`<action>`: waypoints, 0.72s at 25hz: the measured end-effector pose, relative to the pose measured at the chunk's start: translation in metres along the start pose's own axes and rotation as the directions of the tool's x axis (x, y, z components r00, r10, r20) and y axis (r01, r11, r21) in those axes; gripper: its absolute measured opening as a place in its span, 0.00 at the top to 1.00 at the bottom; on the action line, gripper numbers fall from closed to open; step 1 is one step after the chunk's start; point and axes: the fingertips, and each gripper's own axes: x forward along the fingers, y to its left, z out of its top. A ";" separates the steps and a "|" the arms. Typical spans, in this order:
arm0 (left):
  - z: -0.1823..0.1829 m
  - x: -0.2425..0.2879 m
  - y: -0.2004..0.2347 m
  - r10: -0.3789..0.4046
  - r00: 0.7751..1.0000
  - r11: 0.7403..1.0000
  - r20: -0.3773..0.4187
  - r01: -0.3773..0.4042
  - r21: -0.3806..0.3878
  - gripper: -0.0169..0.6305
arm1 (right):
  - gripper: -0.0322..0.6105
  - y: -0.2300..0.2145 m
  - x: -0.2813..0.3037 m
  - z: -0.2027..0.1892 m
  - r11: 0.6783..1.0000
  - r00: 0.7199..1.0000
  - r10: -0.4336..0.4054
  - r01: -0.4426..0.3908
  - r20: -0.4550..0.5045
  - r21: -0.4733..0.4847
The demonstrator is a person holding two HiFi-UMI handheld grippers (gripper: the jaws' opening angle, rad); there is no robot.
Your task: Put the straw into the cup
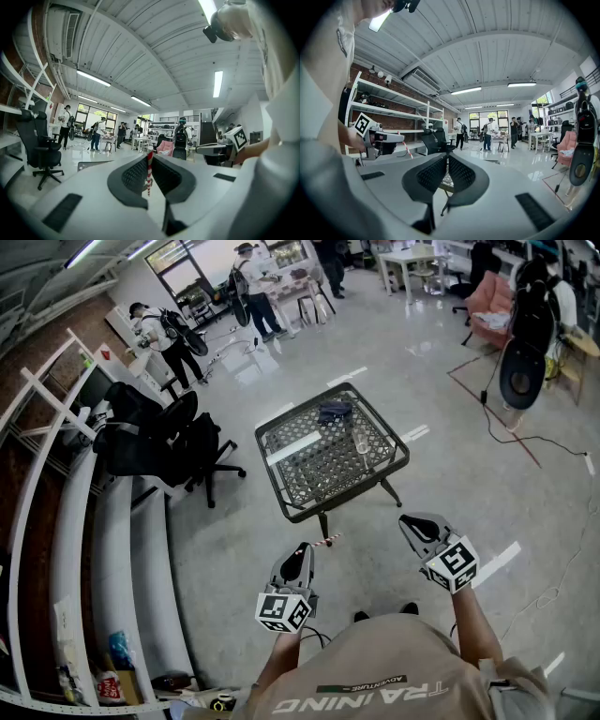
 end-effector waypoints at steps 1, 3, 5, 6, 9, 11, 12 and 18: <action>-0.002 -0.001 -0.002 -0.002 1.000 1.000 -0.002 0.002 0.001 0.92 | 0.91 0.001 -0.001 -0.003 1.000 1.000 0.002 -0.002 -0.003 0.002; -0.006 -0.002 -0.004 -0.005 1.000 1.000 -0.005 0.005 0.000 0.92 | 0.91 0.002 -0.002 -0.008 1.000 1.000 0.008 -0.007 -0.007 0.006; -0.009 -0.002 -0.003 -0.006 1.000 1.000 -0.009 0.006 -0.002 0.92 | 0.91 0.003 -0.001 -0.010 1.000 1.000 0.015 -0.015 -0.013 0.005; -0.010 -0.002 -0.002 -0.006 1.000 1.000 -0.011 0.006 -0.002 0.92 | 0.91 0.004 -0.001 -0.010 1.000 1.000 0.018 -0.018 -0.017 0.002; -0.013 -0.003 0.001 -0.009 1.000 1.000 -0.020 0.009 -0.008 0.92 | 0.91 0.006 0.000 -0.013 1.000 0.999 0.021 -0.021 -0.032 0.000; -0.018 -0.004 0.002 -0.014 0.999 1.000 -0.030 0.014 -0.012 0.92 | 0.91 0.007 -0.001 -0.015 1.000 0.999 0.016 -0.016 -0.028 0.006; -0.020 -0.004 0.002 -0.018 0.999 1.000 -0.034 0.017 -0.013 0.92 | 0.91 0.007 -0.001 -0.014 1.000 1.000 0.012 -0.012 -0.021 0.007; -0.020 -0.011 0.013 -0.002 1.000 1.000 -0.026 0.002 -0.019 0.92 | 0.91 0.021 0.001 -0.016 1.000 0.999 0.013 -0.013 -0.036 -0.015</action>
